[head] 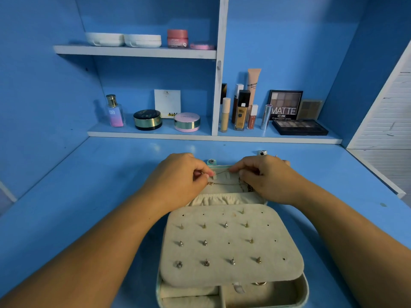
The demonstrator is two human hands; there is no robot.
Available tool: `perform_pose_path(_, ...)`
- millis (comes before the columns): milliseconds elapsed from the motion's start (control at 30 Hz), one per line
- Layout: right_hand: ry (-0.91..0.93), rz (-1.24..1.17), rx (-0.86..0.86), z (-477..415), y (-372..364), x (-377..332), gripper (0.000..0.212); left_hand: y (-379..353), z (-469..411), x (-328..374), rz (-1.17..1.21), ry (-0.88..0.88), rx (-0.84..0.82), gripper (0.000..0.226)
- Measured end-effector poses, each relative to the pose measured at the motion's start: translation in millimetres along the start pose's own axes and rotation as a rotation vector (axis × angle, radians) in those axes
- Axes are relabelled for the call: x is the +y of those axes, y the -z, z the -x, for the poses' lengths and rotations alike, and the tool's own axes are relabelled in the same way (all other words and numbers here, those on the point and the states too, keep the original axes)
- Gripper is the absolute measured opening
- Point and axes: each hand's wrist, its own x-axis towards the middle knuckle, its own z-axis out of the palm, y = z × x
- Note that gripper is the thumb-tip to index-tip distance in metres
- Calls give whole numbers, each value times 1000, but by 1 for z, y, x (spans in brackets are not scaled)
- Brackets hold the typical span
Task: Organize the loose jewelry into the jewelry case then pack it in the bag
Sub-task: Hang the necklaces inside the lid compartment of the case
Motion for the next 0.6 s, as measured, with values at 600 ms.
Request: perform_pose_path(600,74,40,93,6,2,3,15,10,3,11,277,63,-42,15)
